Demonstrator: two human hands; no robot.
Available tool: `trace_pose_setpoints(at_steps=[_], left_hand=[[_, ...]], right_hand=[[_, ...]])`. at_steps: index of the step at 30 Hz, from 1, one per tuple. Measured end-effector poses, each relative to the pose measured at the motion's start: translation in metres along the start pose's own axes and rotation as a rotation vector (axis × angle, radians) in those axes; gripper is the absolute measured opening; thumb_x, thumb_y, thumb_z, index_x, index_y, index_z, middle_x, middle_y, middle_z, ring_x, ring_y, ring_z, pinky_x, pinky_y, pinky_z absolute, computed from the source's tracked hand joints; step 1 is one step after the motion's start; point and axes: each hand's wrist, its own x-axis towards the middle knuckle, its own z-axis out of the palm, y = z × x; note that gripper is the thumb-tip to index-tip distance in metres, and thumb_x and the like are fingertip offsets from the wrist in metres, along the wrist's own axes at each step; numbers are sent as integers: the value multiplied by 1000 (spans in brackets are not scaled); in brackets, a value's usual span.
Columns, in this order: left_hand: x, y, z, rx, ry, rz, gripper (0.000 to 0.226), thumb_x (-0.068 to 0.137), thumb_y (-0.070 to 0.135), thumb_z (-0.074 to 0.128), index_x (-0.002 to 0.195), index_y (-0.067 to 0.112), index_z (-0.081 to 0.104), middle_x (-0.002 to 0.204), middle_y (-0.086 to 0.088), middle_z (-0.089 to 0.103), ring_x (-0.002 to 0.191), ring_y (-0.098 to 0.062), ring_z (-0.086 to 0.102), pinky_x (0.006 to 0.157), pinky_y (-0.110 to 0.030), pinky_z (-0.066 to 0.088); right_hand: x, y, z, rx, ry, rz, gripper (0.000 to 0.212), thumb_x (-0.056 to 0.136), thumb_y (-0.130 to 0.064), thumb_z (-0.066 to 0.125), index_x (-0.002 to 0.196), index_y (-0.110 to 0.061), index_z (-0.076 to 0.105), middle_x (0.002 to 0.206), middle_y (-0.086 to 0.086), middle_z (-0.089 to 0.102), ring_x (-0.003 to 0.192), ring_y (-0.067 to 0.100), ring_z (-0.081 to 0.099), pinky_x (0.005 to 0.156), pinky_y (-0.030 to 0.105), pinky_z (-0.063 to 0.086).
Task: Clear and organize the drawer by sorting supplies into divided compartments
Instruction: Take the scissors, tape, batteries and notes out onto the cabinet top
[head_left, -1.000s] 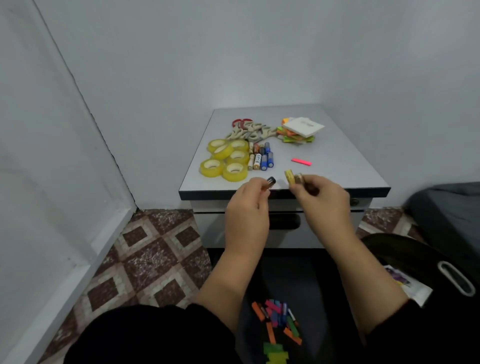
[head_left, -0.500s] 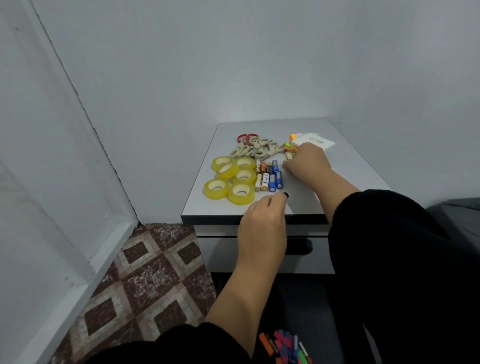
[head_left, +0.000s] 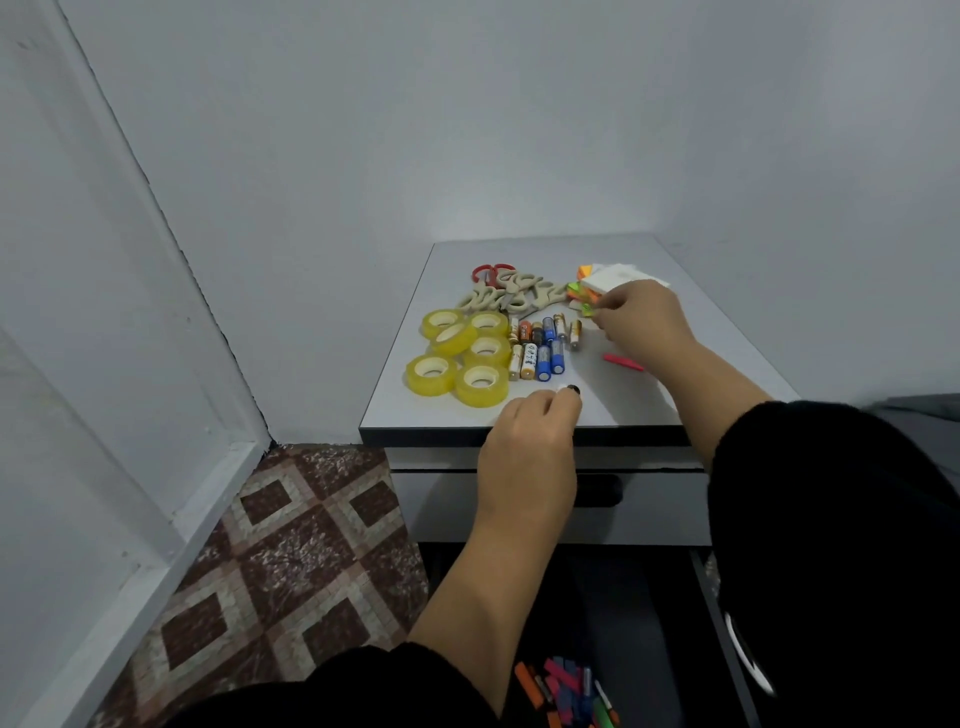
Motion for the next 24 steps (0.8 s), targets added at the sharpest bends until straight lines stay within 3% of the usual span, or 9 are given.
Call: trace_pose_setpoints(at_steps=[2, 5, 10, 12, 14, 16, 17, 21, 24], left_hand=[[0, 4, 2, 47, -1, 66, 24, 68, -10, 72, 86, 5, 66, 73, -7, 62, 63, -23, 55, 49, -31, 45], [8, 15, 2, 116, -54, 143, 26, 57, -12, 70, 77, 5, 64, 69, -8, 61, 62, -25, 55, 47, -30, 45], [34, 38, 9, 255, -244, 130, 29, 39, -4, 80, 57, 9, 61, 55, -6, 57, 57, -21, 56, 41, -22, 36], [44, 46, 7, 314, -271, 96, 20, 59, 1, 79, 74, 6, 68, 74, -9, 64, 78, -23, 60, 55, -24, 47], [51, 45, 16, 372, -376, 54, 24, 85, 1, 58, 109, -1, 61, 109, -17, 60, 110, -30, 49, 83, -30, 46], [49, 42, 17, 444, -417, 31, 34, 90, 3, 51, 123, -2, 52, 123, -20, 53, 119, -34, 42, 94, -34, 43], [45, 40, 16, 454, -367, 46, 34, 86, 4, 55, 120, -1, 55, 119, -18, 56, 113, -33, 47, 92, -35, 45], [25, 30, 25, 321, -179, 105, 15, 64, 7, 76, 69, 8, 63, 78, -11, 63, 74, -29, 56, 62, -34, 49], [22, 31, 27, 319, -176, 88, 15, 74, 18, 77, 72, 6, 68, 82, -11, 66, 75, -28, 58, 59, -33, 49]], right_hand=[[-13, 12, -2, 22, 95, -52, 23, 94, -14, 51, 105, -14, 70, 103, 3, 64, 86, 16, 56, 59, 12, 42], [-26, 29, -1, 1, 138, -107, 24, 94, -20, 50, 107, -17, 70, 110, 3, 66, 99, 18, 58, 84, 29, 48], [-28, 34, 1, 58, 156, -113, 22, 90, -18, 53, 101, -20, 72, 105, -2, 69, 98, 15, 61, 85, 29, 48], [-27, 34, 2, 27, 129, -110, 22, 87, -18, 55, 99, -22, 73, 105, -3, 71, 98, 15, 62, 85, 30, 49], [-27, 35, 3, -22, 106, -115, 22, 85, -19, 57, 99, -24, 74, 105, -4, 71, 99, 15, 62, 83, 29, 48], [-26, 36, 3, -36, 99, -127, 22, 86, -19, 57, 100, -23, 73, 106, -4, 70, 98, 15, 61, 81, 27, 47], [-26, 36, 3, -33, 99, -133, 22, 87, -19, 57, 101, -22, 73, 106, -4, 70, 98, 14, 61, 80, 26, 46], [-23, 37, 5, -31, 96, -174, 23, 88, -17, 57, 103, -19, 73, 108, -4, 70, 94, 10, 57, 77, 23, 41], [-20, 38, 7, -73, 41, -236, 26, 89, -18, 56, 109, -20, 72, 112, -6, 68, 96, 7, 55, 79, 24, 42]])
